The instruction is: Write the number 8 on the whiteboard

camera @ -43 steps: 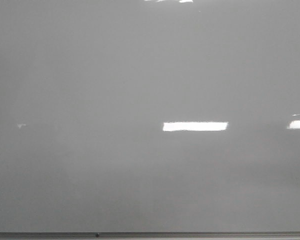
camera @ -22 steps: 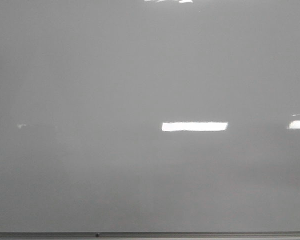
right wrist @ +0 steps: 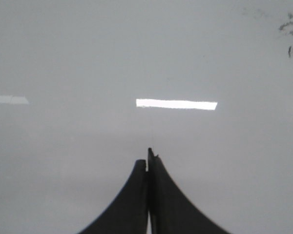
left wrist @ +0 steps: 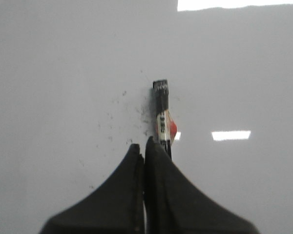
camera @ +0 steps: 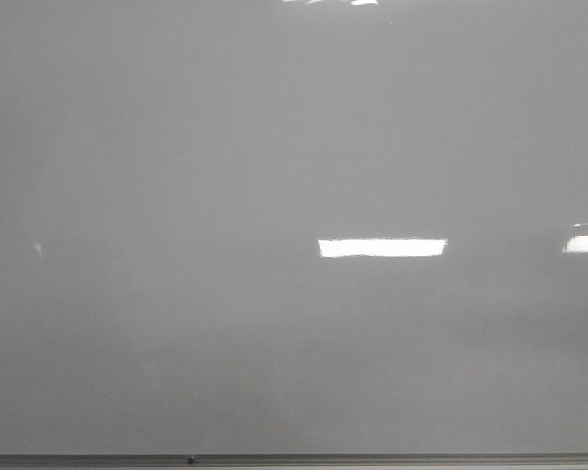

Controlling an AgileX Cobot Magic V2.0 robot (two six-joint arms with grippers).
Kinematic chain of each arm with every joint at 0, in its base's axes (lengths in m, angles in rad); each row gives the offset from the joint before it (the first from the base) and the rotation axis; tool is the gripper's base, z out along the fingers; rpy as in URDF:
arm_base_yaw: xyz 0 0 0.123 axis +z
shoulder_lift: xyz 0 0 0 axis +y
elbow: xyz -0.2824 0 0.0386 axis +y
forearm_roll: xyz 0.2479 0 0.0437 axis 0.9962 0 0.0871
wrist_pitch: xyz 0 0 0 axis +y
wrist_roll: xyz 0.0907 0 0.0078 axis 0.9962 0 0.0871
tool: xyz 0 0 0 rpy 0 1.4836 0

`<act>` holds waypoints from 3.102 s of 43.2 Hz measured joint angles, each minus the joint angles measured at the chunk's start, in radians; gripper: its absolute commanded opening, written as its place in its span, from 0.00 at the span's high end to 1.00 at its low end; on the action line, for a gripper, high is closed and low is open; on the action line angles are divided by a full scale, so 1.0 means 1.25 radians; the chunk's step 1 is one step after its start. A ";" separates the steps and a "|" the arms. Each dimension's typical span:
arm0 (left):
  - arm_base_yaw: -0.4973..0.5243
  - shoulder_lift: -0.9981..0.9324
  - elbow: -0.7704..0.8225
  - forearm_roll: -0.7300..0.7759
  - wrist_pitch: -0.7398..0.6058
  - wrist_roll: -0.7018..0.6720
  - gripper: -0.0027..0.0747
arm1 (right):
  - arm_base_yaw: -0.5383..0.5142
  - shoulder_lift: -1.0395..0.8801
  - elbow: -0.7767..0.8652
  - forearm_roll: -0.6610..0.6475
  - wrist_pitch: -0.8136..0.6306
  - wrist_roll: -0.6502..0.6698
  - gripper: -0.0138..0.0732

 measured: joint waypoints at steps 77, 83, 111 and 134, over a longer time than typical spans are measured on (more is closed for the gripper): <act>-0.107 0.849 -0.393 -0.048 0.045 0.000 0.10 | 0.000 0.308 -0.374 0.034 0.215 0.000 0.23; -0.055 0.962 -0.423 -0.050 0.000 0.000 0.10 | 0.000 0.308 -0.374 0.034 0.215 0.000 0.23; -0.046 1.207 -0.478 -0.052 -0.156 0.000 0.57 | 0.000 0.308 -0.374 0.036 0.210 0.000 0.23; -0.046 1.076 -0.501 -0.052 -0.005 0.000 0.99 | 0.000 0.308 -0.374 0.036 0.210 0.000 0.23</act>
